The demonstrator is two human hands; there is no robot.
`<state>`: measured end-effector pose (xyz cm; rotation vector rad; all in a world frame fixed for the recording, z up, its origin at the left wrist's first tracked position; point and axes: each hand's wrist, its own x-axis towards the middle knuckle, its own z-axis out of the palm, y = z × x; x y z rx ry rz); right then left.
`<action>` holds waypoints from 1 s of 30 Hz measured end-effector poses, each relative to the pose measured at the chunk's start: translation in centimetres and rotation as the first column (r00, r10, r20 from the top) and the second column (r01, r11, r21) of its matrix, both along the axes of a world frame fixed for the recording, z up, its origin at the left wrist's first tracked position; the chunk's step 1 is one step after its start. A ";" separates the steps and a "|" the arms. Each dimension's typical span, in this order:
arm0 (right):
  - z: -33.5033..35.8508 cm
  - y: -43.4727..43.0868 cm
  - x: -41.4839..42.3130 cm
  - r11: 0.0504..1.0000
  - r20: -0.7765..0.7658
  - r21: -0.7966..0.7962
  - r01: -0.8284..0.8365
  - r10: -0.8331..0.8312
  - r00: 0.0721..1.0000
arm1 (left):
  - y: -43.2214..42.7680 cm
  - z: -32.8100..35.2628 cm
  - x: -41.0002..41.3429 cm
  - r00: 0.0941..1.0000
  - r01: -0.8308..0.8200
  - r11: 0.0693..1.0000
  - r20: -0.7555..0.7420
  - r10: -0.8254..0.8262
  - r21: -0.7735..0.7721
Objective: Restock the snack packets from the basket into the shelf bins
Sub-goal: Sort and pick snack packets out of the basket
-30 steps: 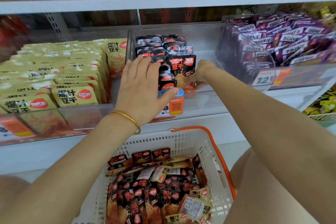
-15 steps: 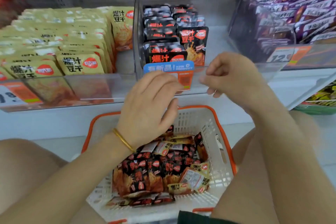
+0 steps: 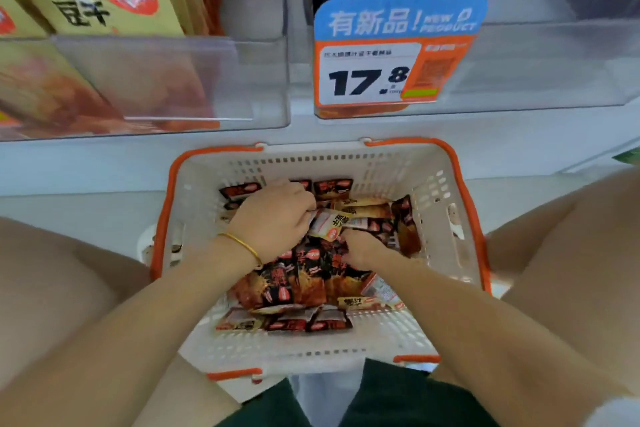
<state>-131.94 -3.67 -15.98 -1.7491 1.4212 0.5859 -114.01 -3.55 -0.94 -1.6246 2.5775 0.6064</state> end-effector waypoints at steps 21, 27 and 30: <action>20.3 -3.3 -5.1 0.981 0.486 -0.157 0.112 -0.022 0.874 | 1.2 3.6 -3.2 0.918 -0.147 0.932 -0.305 0.253 0.330; 24.8 0.0 -8.9 0.849 0.793 0.207 0.486 -0.437 0.425 | 1.4 9.1 -5.1 0.745 -0.204 0.951 -0.593 0.306 0.234; 27.0 1.6 -9.1 0.865 0.863 0.164 0.474 -0.359 0.355 | 1.4 12.6 -6.7 0.704 -0.201 0.970 -0.669 0.239 0.136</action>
